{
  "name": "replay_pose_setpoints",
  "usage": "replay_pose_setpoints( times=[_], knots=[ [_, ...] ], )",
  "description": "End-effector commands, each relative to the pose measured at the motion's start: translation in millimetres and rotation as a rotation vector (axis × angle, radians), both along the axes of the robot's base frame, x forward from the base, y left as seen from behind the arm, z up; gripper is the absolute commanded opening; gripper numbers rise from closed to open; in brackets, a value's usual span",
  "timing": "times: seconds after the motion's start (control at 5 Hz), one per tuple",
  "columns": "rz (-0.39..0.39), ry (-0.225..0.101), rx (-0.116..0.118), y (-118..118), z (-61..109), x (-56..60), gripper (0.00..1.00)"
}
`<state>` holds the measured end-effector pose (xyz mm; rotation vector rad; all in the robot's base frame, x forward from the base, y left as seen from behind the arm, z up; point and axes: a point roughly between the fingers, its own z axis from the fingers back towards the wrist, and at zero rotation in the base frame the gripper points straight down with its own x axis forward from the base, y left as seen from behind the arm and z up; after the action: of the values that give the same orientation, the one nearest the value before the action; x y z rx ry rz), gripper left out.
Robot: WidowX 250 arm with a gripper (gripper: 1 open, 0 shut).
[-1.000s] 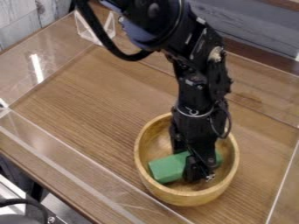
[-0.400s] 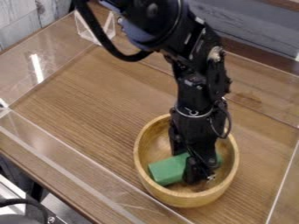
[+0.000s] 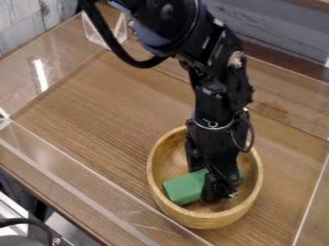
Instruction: Remove the green block from inside the brown bowl and put it on the table
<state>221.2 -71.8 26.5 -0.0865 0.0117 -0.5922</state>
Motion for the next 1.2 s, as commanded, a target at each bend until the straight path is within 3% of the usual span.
replay_pose_setpoints(
  times=[0.0,1.0],
  knots=[
    [-0.003,-0.017,-0.011,-3.7,5.7,-0.4,0.0],
    [0.031,0.02,-0.021,-7.5,4.7,-7.9,0.0]
  ],
)
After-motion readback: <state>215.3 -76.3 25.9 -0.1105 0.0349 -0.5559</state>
